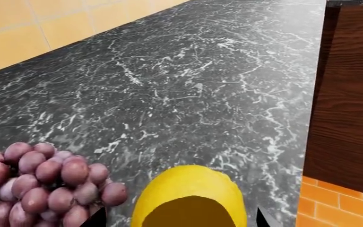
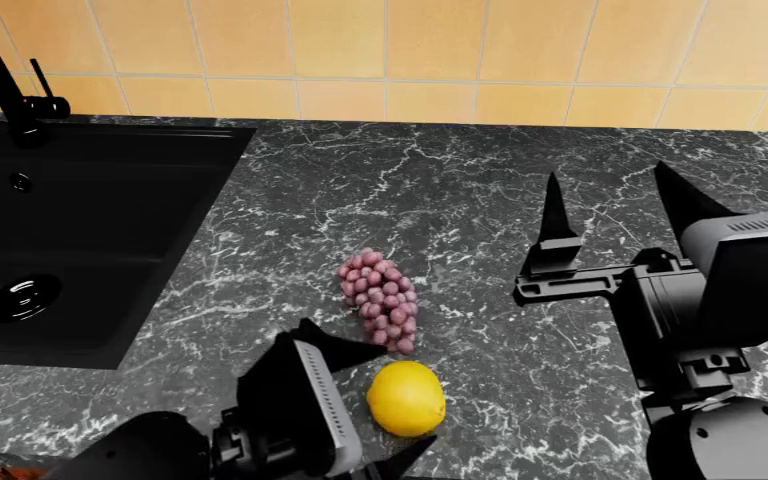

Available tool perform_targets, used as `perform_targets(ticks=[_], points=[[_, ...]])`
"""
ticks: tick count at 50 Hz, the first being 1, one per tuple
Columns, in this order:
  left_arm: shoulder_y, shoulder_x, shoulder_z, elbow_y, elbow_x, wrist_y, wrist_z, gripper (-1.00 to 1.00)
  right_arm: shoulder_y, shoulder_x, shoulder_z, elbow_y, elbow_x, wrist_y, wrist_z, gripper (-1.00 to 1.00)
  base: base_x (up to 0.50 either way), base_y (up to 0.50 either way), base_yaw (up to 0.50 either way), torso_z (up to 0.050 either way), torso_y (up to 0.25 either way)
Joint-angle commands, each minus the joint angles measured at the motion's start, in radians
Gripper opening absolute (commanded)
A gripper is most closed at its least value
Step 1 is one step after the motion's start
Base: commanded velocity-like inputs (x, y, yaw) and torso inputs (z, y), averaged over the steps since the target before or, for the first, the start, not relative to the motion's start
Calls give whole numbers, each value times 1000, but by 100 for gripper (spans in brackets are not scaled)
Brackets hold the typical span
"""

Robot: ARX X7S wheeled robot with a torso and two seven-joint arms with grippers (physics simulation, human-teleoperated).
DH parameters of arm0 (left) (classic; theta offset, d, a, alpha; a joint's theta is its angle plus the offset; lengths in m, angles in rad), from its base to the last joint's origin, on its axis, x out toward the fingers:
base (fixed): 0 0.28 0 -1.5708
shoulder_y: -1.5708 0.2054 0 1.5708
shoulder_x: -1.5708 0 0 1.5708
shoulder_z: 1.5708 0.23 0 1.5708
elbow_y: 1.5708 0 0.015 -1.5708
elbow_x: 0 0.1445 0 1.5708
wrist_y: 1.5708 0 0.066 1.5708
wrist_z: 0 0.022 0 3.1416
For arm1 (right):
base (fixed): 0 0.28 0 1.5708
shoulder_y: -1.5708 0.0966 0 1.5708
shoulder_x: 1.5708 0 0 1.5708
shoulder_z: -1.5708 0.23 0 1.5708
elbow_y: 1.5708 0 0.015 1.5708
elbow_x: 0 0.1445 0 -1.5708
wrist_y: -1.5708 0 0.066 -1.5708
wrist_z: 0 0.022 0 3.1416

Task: Pick the lemon, grape from the counter and place them in the cabinet. Then close the cabinet.

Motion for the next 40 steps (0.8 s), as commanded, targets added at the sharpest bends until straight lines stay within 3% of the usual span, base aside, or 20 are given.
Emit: perform_targets(ticks=[1, 16, 35, 40], points=[[1, 1, 21, -25, 9, 8, 6, -100, -3, 1, -5, 11, 0, -12, 2, 100, 0, 0, 0, 0, 0], [32, -30, -42, 68, -40, 2, -21, -100, 8, 8, 3, -6, 17, 9, 13, 100, 0, 0, 0, 0, 0], [150, -75, -382, 257, -254, 44, -139, -100, 56, -7, -33, -33, 40, 51, 36, 100, 0, 0, 0, 0, 0], [137, -77, -476, 282, -325, 9, -219, -100, 63, -12, -40, -59, 55, 72, 45, 100, 0, 0, 0, 0, 0]])
